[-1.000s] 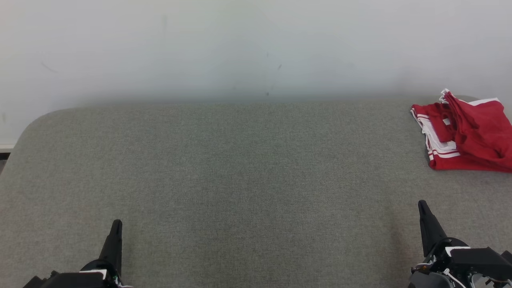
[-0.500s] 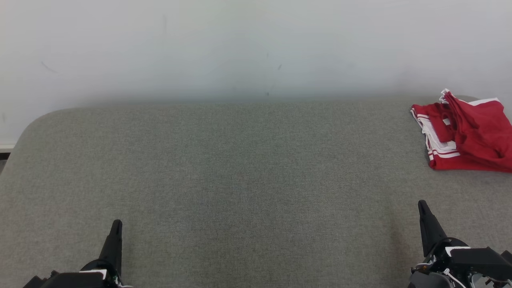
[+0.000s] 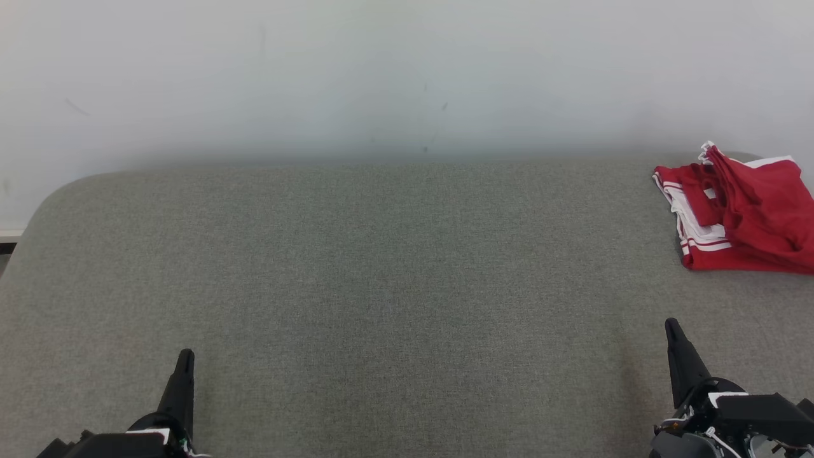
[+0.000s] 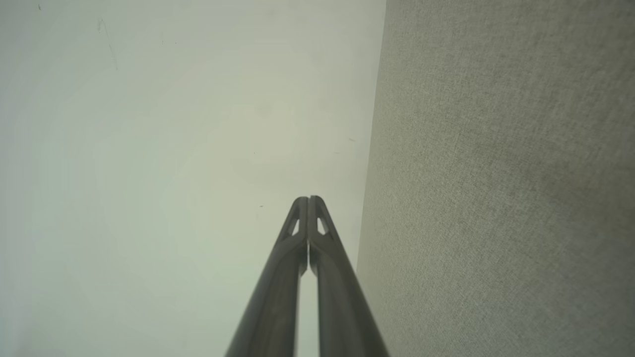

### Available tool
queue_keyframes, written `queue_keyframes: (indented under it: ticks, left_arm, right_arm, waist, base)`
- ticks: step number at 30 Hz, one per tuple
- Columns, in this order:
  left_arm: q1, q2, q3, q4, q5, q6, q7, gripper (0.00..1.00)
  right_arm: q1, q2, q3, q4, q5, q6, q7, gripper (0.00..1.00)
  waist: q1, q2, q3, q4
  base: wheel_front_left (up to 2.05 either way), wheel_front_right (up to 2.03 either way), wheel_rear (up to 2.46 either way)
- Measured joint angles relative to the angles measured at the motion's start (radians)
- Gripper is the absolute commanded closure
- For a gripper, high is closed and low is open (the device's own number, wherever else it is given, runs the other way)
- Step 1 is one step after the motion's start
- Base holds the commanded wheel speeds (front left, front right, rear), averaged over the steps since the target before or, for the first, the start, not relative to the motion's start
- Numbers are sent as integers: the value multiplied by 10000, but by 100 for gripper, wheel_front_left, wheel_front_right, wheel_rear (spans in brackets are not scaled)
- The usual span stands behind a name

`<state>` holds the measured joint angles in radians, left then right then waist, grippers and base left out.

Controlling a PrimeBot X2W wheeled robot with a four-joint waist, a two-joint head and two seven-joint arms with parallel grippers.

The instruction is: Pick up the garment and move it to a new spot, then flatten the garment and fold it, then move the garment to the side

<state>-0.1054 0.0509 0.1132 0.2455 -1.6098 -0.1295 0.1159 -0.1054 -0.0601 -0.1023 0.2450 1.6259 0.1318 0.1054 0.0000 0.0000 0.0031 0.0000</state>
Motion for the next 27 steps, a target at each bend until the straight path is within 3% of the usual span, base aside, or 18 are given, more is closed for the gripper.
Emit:
queue_keyframes:
  ticks: [27]
  left_arm:
    - [-8, 0, 2, 0, -2, 0, 0, 100]
  right_arm:
    - [-8, 35, -36, 4, -59, 0, 15, 100]
  waist:
    - [0, 0, 0, 0]
  base:
    - [0, 0, 0]
